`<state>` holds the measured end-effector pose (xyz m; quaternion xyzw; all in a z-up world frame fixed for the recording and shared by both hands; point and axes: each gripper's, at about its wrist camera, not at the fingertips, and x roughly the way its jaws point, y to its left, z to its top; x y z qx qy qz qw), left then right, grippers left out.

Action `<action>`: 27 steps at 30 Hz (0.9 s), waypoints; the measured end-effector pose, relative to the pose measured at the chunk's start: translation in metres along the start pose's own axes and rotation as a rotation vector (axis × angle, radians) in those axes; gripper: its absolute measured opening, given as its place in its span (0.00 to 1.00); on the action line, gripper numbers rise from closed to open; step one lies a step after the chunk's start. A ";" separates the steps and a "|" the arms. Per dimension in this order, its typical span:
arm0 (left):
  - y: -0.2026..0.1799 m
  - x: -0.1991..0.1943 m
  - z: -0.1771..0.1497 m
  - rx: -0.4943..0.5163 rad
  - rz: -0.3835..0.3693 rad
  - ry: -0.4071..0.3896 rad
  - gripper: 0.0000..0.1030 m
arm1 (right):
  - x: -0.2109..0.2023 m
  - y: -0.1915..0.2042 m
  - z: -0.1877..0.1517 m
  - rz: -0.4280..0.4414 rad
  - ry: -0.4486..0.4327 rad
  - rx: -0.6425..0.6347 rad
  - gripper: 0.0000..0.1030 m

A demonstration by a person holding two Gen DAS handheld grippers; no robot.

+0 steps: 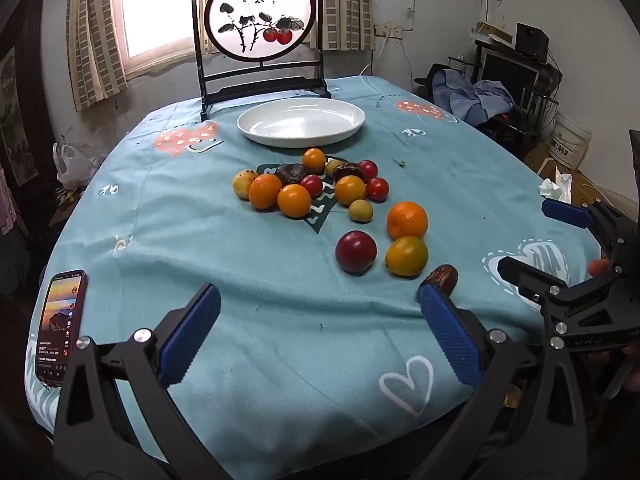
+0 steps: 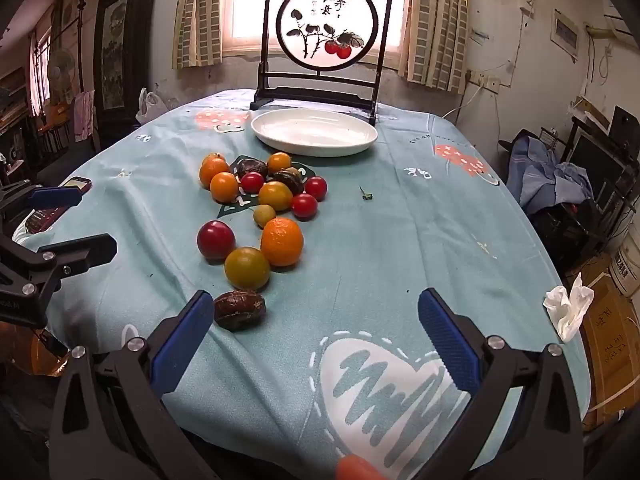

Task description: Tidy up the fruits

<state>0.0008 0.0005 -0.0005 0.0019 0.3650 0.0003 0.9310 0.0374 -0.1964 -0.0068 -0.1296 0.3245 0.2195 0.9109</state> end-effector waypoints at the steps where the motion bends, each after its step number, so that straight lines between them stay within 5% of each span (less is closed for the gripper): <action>1: 0.001 0.000 0.000 -0.002 0.000 0.004 0.98 | 0.000 0.000 0.000 0.000 0.001 0.000 0.99; 27: 0.000 0.005 -0.003 0.009 0.001 0.014 0.98 | 0.000 0.000 0.000 0.010 -0.001 0.004 0.99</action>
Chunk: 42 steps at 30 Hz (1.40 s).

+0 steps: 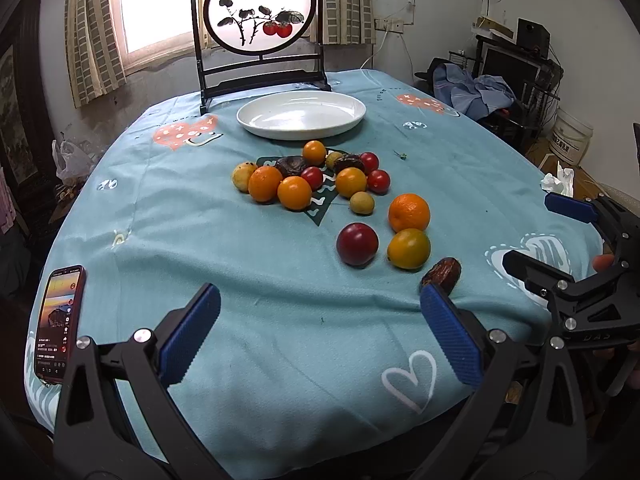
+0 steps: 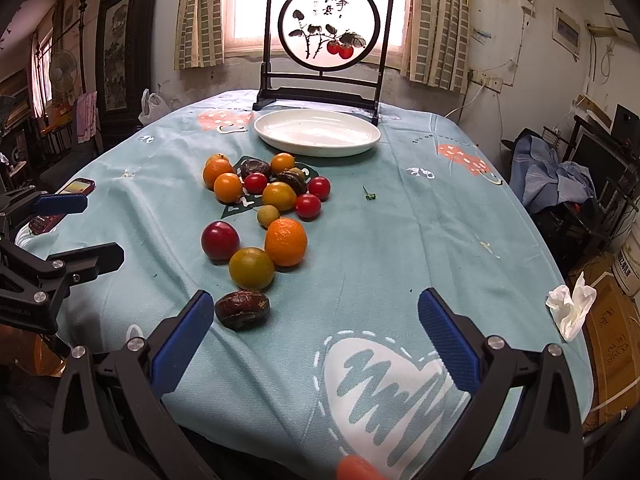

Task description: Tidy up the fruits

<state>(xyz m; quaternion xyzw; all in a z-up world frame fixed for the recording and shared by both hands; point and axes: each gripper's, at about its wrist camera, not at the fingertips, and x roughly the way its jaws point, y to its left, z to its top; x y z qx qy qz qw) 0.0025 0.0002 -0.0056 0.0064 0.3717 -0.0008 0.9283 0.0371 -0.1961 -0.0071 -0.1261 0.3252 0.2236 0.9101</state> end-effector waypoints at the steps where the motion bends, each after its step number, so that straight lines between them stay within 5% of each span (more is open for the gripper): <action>1: 0.000 0.000 0.000 -0.001 0.000 0.000 0.98 | 0.000 0.000 0.000 0.000 0.000 0.000 0.99; 42: 0.002 0.005 -0.006 0.002 0.002 0.013 0.98 | -0.001 0.001 0.000 0.005 0.002 0.003 0.99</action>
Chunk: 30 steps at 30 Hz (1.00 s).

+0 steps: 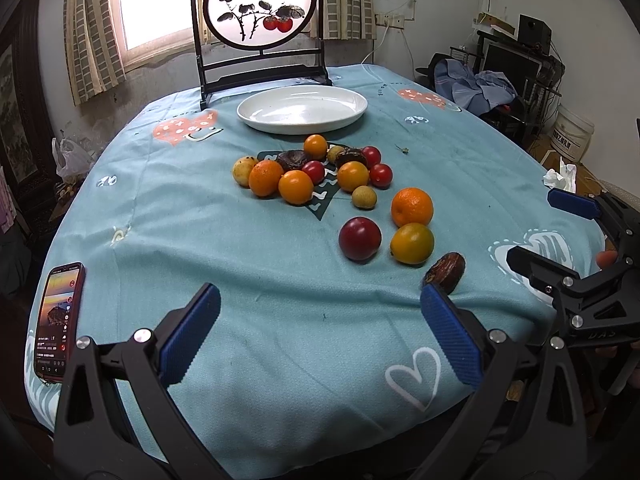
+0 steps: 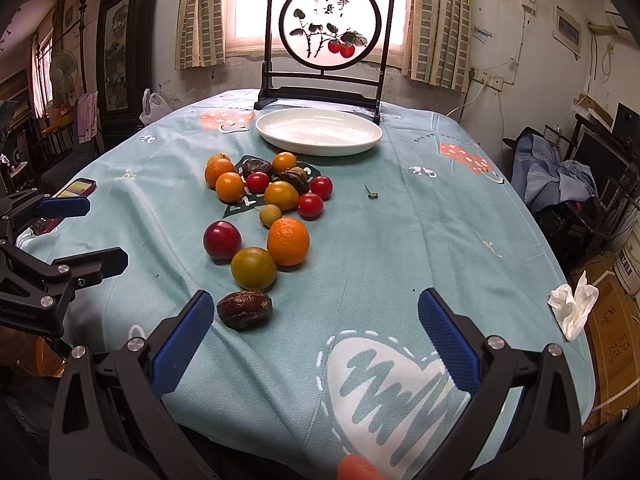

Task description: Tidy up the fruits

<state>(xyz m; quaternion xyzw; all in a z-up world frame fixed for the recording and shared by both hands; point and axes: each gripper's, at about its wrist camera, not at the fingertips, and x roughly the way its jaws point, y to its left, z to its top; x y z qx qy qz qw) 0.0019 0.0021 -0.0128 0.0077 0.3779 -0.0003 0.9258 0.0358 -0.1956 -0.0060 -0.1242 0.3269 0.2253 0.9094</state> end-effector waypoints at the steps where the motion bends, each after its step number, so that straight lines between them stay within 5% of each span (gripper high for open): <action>1: 0.000 0.000 0.000 0.000 0.000 -0.001 0.98 | 0.000 0.000 0.000 0.000 0.000 0.000 0.99; 10: 0.000 0.002 0.001 -0.001 0.002 0.005 0.98 | 0.001 0.001 0.000 0.005 0.001 0.000 0.99; 26: 0.020 0.017 -0.006 -0.037 0.019 0.039 0.98 | 0.034 0.014 -0.011 0.206 0.012 0.038 0.99; 30: 0.026 0.023 -0.007 -0.046 0.015 0.046 0.98 | 0.048 0.023 -0.012 0.244 0.051 0.009 0.77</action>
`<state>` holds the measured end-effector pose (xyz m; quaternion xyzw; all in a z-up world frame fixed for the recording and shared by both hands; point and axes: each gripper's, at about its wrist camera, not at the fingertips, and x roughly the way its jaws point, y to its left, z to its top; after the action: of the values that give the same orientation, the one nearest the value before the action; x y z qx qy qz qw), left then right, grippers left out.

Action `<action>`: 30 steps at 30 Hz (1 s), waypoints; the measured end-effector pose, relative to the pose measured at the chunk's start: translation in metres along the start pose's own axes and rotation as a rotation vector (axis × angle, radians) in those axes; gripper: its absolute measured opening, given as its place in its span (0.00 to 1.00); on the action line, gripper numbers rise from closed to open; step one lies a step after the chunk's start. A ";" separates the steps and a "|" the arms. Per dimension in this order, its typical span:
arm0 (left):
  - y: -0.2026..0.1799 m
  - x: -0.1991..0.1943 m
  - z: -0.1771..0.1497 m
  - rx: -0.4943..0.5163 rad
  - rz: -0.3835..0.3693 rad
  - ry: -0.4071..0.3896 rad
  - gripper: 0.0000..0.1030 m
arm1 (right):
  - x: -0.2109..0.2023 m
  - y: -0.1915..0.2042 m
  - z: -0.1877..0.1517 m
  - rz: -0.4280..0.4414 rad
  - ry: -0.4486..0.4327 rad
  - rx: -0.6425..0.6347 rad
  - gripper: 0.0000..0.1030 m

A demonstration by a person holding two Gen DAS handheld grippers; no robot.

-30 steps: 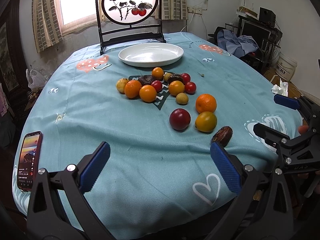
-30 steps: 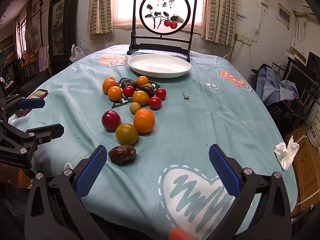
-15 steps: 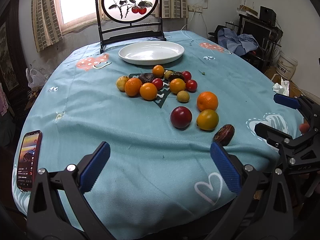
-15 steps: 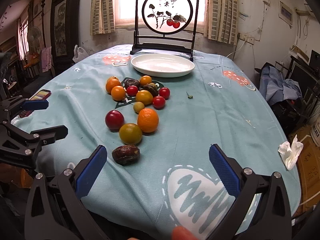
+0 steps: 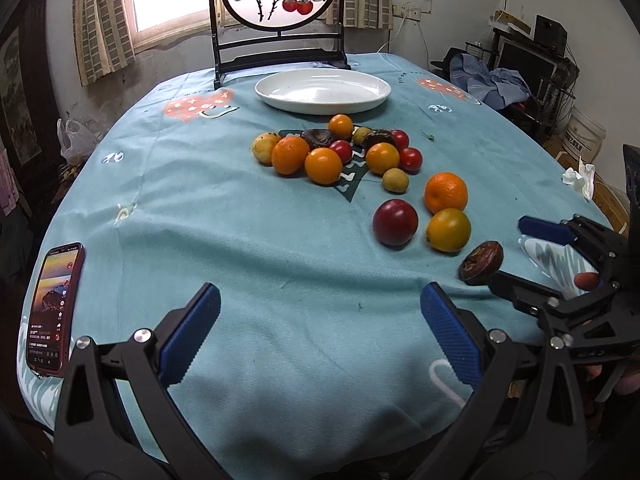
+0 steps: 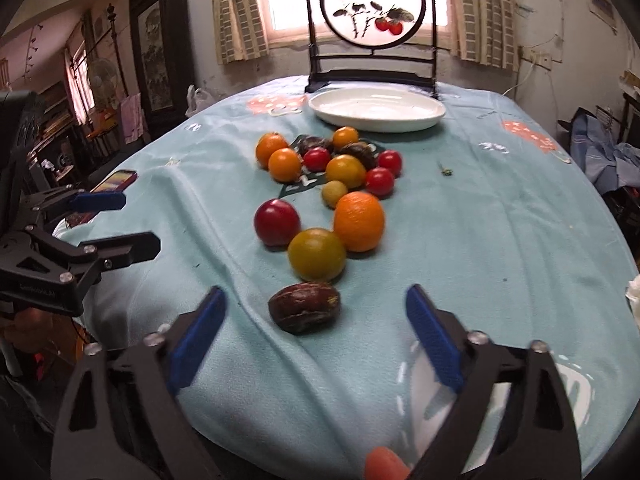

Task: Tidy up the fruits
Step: 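Grasp the brown date with the right tool while the left tool grasps the dark red plum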

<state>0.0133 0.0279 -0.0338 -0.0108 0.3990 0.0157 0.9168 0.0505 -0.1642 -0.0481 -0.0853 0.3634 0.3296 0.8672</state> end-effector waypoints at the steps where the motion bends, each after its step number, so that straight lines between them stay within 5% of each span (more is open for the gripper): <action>1: 0.001 0.002 0.000 -0.002 -0.003 0.003 0.98 | 0.005 0.001 0.001 0.001 0.012 -0.001 0.75; 6: 0.003 0.011 0.001 0.003 -0.011 0.014 0.98 | 0.022 -0.002 0.000 -0.002 0.058 0.006 0.66; 11: 0.004 0.021 0.009 0.010 -0.031 0.011 0.98 | 0.026 -0.004 -0.001 0.028 0.070 -0.005 0.43; 17: -0.008 0.041 0.027 0.083 -0.126 0.001 0.95 | 0.007 -0.015 0.002 0.091 0.015 0.033 0.42; 22: -0.023 0.071 0.041 0.177 -0.187 0.052 0.61 | -0.004 -0.019 0.004 0.093 -0.015 0.027 0.42; 30: -0.041 0.084 0.050 0.271 -0.287 0.086 0.60 | -0.007 -0.043 0.009 0.097 -0.028 0.090 0.42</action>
<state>0.1086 -0.0100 -0.0615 0.0551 0.4305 -0.1697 0.8848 0.0791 -0.1971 -0.0411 -0.0241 0.3695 0.3556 0.8582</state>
